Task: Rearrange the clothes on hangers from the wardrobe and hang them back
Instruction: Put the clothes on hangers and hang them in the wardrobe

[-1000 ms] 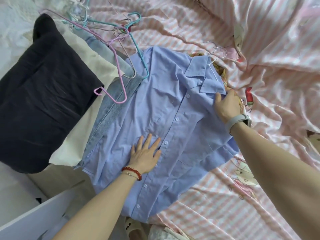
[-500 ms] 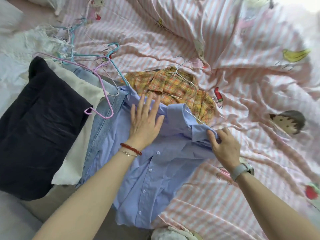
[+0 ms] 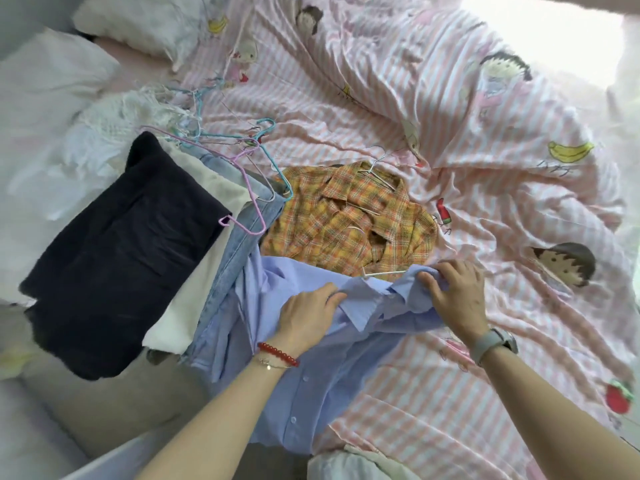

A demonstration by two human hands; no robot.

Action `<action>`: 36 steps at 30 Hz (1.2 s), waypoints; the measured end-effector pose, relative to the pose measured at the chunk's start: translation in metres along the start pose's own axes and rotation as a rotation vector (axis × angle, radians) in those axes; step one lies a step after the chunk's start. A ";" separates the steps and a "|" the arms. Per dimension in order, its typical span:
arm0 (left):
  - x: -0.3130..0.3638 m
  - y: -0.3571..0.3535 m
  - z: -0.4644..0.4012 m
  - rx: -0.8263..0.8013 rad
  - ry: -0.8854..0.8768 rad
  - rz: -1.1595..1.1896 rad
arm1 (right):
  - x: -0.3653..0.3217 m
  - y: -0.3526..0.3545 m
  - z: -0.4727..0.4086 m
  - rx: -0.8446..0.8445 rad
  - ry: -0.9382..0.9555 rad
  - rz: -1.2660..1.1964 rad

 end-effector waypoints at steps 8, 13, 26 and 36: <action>-0.130 0.007 0.134 0.322 0.307 0.347 | -0.157 -0.060 0.017 -0.281 0.343 -0.056; -0.197 -0.017 0.253 0.620 0.512 0.499 | -0.255 -0.097 0.057 -0.500 0.555 -0.123; -0.284 -0.189 0.578 1.539 1.108 0.960 | -0.509 -0.138 0.300 -0.833 1.505 -0.135; -0.276 -0.307 0.753 1.856 1.392 0.999 | -0.613 -0.134 0.525 -0.972 1.991 -0.097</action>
Point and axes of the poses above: each hand's wrist, its own z-axis away from the middle knuckle, its own y-axis out of the back of the hand, x = y × z, the point moved 5 cm from there along -z, towards the middle knuckle, and after that the axes turned 13 degrees about -x, right-handed, at the moved point
